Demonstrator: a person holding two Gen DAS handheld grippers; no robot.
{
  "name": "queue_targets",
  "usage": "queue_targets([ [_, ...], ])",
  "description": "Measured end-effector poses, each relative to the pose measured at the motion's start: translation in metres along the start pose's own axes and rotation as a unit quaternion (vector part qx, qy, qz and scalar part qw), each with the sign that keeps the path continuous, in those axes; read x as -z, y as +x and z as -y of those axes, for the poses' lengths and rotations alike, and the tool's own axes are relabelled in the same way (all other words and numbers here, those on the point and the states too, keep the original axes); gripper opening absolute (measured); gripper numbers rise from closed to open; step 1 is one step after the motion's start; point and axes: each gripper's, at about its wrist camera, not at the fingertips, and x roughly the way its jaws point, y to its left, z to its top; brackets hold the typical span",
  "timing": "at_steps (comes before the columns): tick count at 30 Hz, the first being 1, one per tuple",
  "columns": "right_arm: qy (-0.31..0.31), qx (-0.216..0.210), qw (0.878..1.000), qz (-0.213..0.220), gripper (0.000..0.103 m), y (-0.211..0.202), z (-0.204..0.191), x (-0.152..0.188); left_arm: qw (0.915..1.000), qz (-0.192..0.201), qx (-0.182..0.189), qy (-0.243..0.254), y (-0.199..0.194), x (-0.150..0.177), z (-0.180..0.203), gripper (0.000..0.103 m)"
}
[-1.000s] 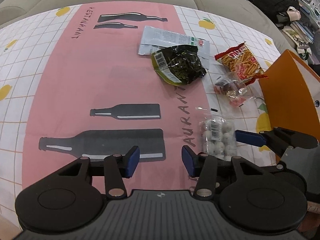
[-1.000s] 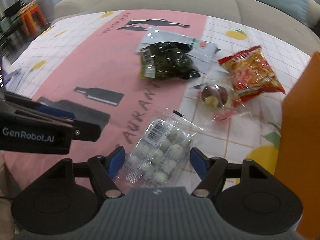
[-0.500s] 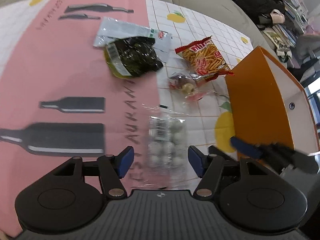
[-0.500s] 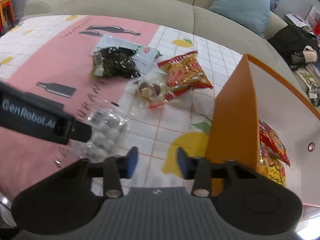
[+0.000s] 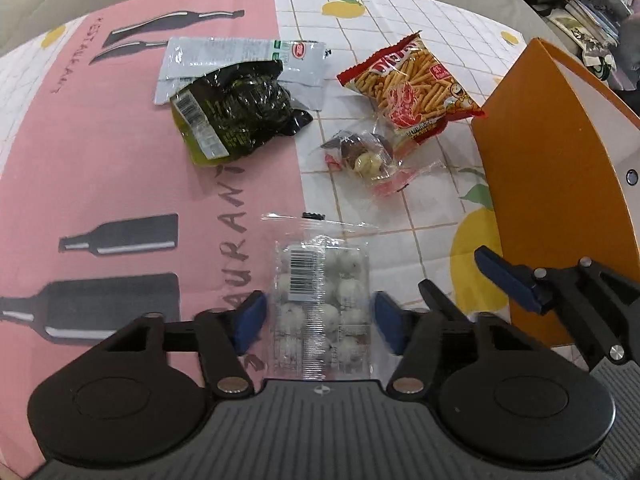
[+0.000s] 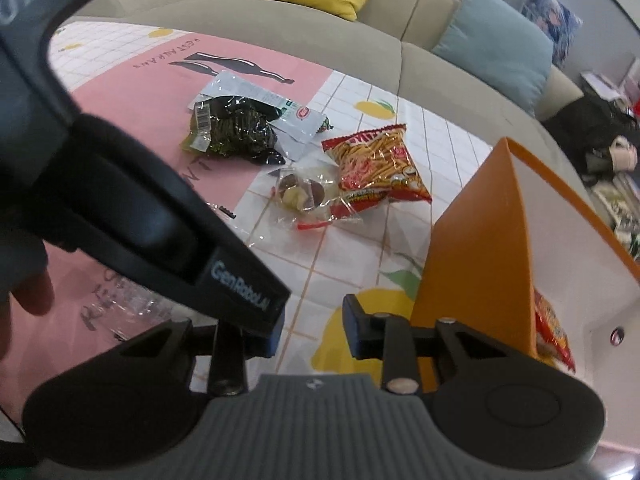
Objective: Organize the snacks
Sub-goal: 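Grasp the clear white-candy packet with the left tool while the right tool grasps the brown-treat packet, then lift both clear packets and carry them over the orange box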
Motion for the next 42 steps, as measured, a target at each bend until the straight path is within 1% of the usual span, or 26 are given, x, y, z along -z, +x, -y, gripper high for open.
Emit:
queue_targets([
  [2,-0.007,0.001,1.000,0.008,0.033,0.001,0.001,-0.001,1.0000,0.001,0.007,-0.006,-0.001,-0.002,-0.006,0.062],
  [7,-0.038,0.013,0.999,0.035,0.037,0.008,0.000,-0.013,0.9996,0.012,0.000,-0.026,-0.007,-0.010,-0.030,0.061],
  [11,-0.044,0.005,0.998,0.055,0.045,0.015,-0.003,-0.028,0.9989,0.016,-0.015,-0.042,-0.009,-0.017,-0.050,0.061],
  [15,-0.065,0.010,0.995,0.069,0.051,0.026,-0.013,-0.040,0.9985,0.013,-0.022,-0.048,-0.009,-0.020,-0.064,0.061],
  [18,-0.072,0.012,0.995,0.067,0.053,0.038,-0.016,-0.050,0.9986,0.013,-0.016,-0.048,-0.009,-0.019,-0.069,0.061],
  [22,-0.054,-0.002,0.998,0.044,0.054,0.055,-0.011,-0.056,0.9989,0.014,-0.013,-0.043,-0.009,-0.018,-0.071,0.062],
  [25,-0.043,-0.005,0.999,0.033,0.054,0.061,-0.009,-0.056,0.9988,0.014,-0.013,-0.044,-0.008,-0.017,-0.072,0.064],
  [27,-0.034,-0.009,0.999,0.030,0.051,0.064,-0.007,-0.054,0.9988,0.015,-0.014,-0.044,-0.007,-0.017,-0.071,0.066],
  [31,-0.023,-0.014,0.999,0.028,0.048,0.062,-0.007,-0.052,0.9990,0.014,-0.019,-0.039,-0.007,-0.016,-0.069,0.066],
  [36,-0.014,-0.025,0.999,0.019,0.045,0.057,-0.008,-0.049,0.9989,0.014,-0.021,-0.040,-0.008,-0.015,-0.069,0.063],
  [40,0.002,-0.038,0.999,0.001,0.044,0.047,-0.007,-0.045,0.9974,0.016,-0.010,-0.069,-0.012,-0.009,-0.074,0.060],
  [42,0.030,-0.054,0.998,-0.005,0.044,0.037,-0.002,-0.044,0.9956,0.018,0.010,-0.091,-0.017,-0.003,-0.080,0.059],
])
